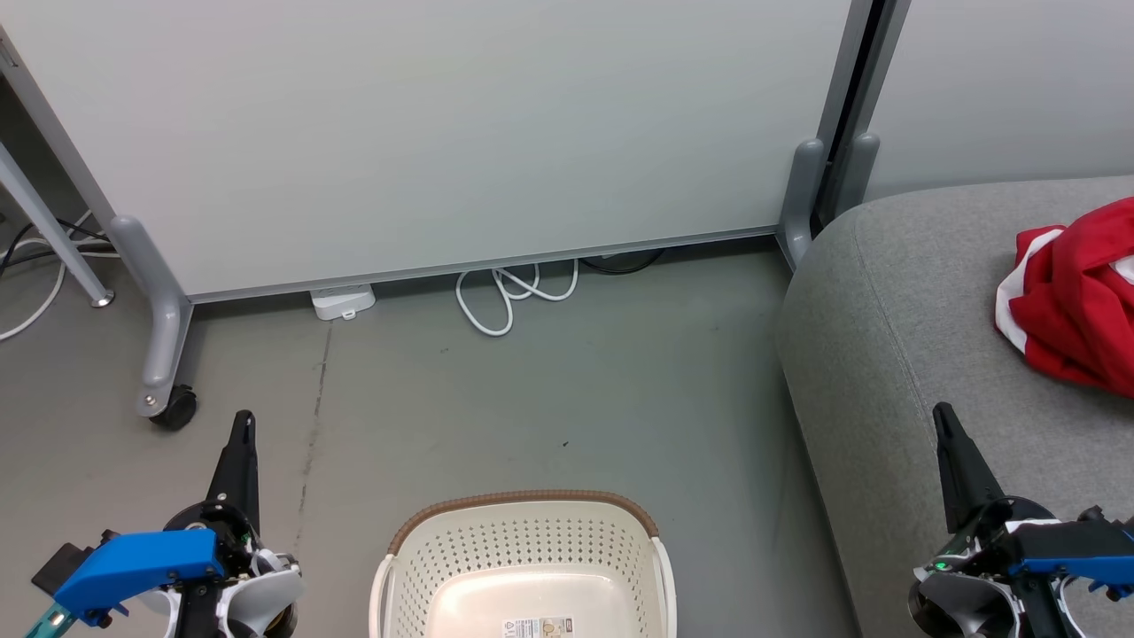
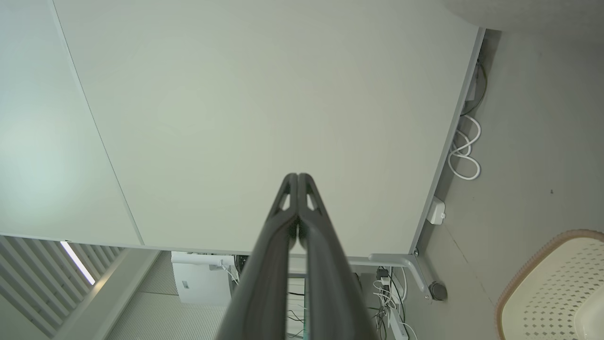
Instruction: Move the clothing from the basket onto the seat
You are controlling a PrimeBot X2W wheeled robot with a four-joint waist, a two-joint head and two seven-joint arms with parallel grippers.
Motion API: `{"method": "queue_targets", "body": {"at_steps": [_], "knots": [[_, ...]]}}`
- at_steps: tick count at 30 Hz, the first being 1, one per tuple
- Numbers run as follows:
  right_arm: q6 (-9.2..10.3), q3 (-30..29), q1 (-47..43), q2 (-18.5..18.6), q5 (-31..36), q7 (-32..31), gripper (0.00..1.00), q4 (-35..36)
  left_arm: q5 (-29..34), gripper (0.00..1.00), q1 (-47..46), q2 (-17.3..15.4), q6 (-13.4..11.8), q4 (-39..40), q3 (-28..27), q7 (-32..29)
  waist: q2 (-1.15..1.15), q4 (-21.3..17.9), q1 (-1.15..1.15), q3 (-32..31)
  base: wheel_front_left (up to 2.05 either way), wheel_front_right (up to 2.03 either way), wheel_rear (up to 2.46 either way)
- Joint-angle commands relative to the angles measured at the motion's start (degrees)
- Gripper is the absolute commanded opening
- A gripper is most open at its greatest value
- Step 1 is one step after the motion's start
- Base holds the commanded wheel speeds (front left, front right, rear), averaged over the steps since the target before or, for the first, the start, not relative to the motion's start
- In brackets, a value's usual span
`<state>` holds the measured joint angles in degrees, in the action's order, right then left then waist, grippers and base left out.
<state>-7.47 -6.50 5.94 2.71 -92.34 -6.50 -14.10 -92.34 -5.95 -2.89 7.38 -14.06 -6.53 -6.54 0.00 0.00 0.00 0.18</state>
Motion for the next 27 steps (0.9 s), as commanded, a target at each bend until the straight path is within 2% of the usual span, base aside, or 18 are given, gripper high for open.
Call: {"method": "queue_targets", "body": {"at_steps": [1,27], "knots": [[-0.04,-0.1,0.6,0.3,-0.2,-0.2,0.0,0.2,-0.1,0.0,-0.5,0.1,0.2,0.2,-0.1,-0.2,0.0,0.0,0.0,0.0,0.0,0.0,0.0],[-0.04,-0.1,0.6,0.3,-0.2,-0.2,0.0,0.2,-0.2,0.0,-0.5,0.1,0.2,0.2,-0.1,-0.2,0.0,0.0,0.0,0.0,0.0,0.0,0.0]]}}
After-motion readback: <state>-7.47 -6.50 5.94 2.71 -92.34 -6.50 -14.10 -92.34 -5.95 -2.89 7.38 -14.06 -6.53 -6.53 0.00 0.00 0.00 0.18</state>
